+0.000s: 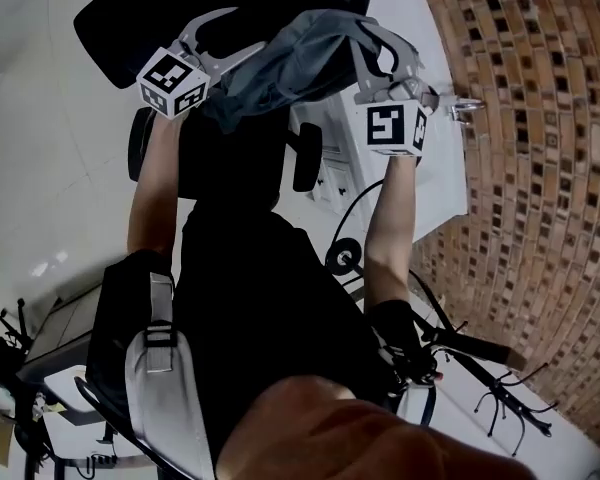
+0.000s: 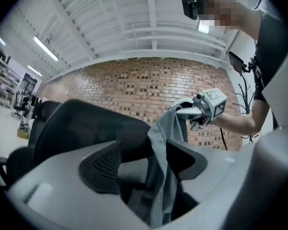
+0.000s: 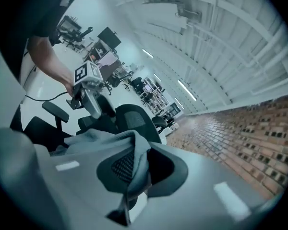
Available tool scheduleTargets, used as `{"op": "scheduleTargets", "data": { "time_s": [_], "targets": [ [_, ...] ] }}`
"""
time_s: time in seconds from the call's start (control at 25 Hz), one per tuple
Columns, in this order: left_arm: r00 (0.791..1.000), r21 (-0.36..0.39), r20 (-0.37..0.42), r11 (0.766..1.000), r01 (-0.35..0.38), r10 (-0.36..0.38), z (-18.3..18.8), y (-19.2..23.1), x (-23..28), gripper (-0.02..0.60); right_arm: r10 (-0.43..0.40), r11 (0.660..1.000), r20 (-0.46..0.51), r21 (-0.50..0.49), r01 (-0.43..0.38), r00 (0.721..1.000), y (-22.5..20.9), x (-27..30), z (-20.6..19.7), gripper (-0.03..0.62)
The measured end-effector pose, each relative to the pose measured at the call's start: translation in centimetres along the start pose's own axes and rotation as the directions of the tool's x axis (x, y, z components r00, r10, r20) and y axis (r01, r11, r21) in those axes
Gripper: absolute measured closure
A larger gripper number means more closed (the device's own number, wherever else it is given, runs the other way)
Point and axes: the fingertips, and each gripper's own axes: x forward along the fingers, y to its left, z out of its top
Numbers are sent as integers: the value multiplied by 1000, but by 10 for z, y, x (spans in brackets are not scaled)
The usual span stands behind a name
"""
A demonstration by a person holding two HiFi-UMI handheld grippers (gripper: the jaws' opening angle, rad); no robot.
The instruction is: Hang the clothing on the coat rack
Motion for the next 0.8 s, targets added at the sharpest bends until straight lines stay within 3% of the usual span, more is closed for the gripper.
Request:
{"op": "scheduleTargets", "data": {
  "time_s": [0.12,0.24,0.4,0.44,0.48,0.56,0.6,0.72,0.8],
  "targets": [
    [996,-63,-14,995,82,-83,-43,-26,1,283,6,999,-2,-53,-6,1000,9,-26,7,565],
    [980,-89,-37,977,194,-198,-61,-59,4,259,5,999,-12,-54,-6,1000,17,-40,14,566],
    [972,-68,-73,974,218,-223,-72,-87,-6,256,-18,999,-4,-33,18,1000,22,-69,28,566],
    [974,-47,-90,977,207,-210,-74,-89,-6,287,-29,999,2,-24,29,1000,23,-79,32,566],
    [976,-38,-82,979,198,-201,-70,-90,-6,360,-43,999,3,-16,43,999,24,-89,34,566],
    [980,-77,25,977,201,-200,-42,-91,-13,568,-83,997,-14,-1,83,996,25,-112,34,566],
    [974,-111,100,971,214,-203,-21,-92,-19,569,-110,994,-29,15,110,994,25,-126,31,566],
    [925,-137,280,943,303,-256,40,-107,-42,569,-183,976,-104,104,193,978,33,-172,17,566],
    [858,-63,361,908,414,-366,87,-140,-62,569,-213,957,-136,169,235,967,44,-204,18,566]
  ]
}}
